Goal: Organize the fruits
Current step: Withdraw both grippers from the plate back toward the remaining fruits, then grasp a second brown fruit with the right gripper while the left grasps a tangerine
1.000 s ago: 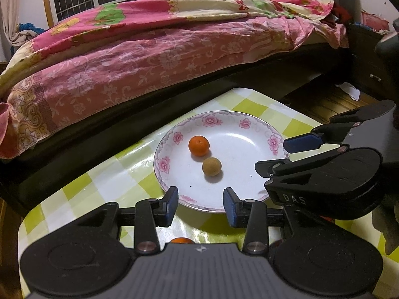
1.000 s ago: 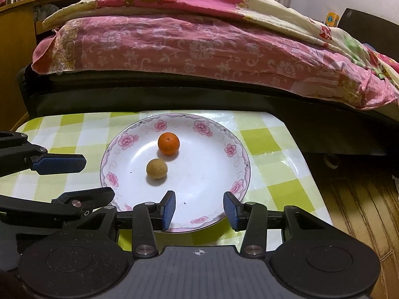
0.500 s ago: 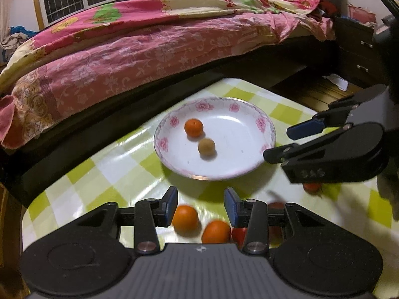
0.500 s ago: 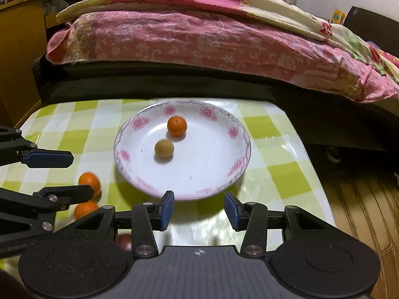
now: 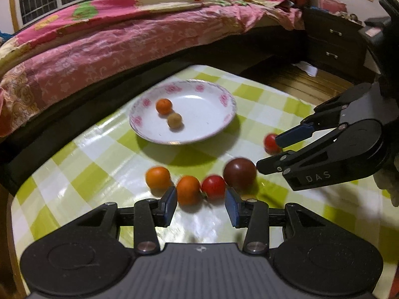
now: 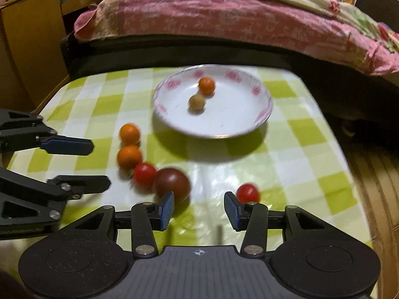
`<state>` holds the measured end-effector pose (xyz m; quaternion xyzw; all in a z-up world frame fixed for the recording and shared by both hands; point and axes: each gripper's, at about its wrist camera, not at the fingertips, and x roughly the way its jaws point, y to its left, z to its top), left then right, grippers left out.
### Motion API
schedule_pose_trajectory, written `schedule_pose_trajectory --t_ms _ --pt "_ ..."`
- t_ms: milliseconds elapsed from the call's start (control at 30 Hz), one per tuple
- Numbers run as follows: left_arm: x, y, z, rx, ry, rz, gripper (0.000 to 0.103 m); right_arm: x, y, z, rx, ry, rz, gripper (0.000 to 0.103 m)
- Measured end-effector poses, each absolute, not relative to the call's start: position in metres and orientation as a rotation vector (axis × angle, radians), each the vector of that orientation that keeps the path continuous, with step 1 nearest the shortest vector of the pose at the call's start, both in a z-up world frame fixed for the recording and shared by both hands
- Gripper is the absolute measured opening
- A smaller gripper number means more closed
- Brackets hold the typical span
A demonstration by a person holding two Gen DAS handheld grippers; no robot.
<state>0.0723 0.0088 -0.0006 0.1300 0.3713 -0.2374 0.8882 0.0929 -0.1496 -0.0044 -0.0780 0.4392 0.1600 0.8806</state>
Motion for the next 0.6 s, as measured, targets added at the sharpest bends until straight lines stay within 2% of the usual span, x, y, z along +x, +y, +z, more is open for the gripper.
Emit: schedule_pose_trajectory --t_ms 600 --pt "0.067 0.02 -0.016 0.303 0.82 -0.504 0.049 0.086 -0.125 -0.025 -0.092 0.996 0.485 0.04"
